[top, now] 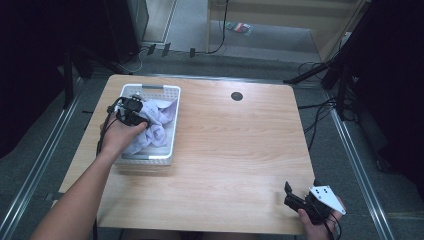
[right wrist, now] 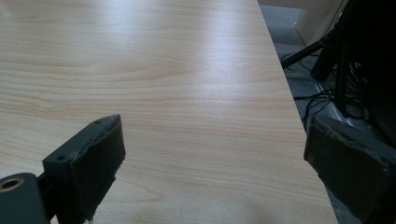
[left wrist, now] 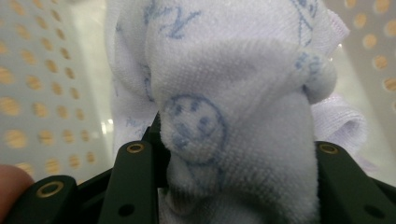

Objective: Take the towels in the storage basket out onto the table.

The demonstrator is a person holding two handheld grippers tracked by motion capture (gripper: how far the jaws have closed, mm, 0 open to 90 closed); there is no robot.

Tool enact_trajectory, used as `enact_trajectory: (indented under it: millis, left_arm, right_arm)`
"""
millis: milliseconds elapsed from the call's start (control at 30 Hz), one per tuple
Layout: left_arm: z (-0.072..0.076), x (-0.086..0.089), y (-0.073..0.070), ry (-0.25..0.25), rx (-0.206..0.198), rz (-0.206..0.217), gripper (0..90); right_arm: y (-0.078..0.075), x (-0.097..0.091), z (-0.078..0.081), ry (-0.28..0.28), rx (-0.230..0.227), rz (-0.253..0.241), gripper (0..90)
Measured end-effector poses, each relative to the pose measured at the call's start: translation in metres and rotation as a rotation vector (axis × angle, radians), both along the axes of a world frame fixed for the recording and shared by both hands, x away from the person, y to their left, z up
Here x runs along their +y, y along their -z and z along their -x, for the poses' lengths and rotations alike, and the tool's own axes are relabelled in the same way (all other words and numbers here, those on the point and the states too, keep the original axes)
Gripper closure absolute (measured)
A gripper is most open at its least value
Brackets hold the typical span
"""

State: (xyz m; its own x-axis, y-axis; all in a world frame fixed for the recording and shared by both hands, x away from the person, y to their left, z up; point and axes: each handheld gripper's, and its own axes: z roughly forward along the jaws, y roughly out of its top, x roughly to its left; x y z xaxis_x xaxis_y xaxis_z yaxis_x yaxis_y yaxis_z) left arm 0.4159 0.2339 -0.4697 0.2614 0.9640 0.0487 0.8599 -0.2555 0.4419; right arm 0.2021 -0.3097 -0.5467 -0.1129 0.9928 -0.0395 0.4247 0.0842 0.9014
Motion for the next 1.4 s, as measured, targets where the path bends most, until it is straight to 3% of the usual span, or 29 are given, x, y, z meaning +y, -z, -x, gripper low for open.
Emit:
enact_trajectory:
  millis: [233,700,1233,1400]
  left_arm:
    - [0.005,0.005,-0.026,0.002,-0.037,0.013,55.3]
    - [0.008,0.003,-0.073,0.02,-0.091,-0.007,54.6]
    - [0.007,-0.021,-0.113,0.063,-0.12,0.006,54.3]
    - [0.007,-0.035,-0.118,0.083,-0.129,0.002,54.1]
  right_arm:
    - [0.0,0.0,0.0,0.001,0.0,0.0,5.3]
    - [0.0,0.0,0.0,0.0,-0.001,0.0,5.3]
    - [0.0,0.0,0.0,0.0,-0.001,0.001,5.3]
    - [0.0,0.0,0.0,0.0,-0.001,0.001,5.3]
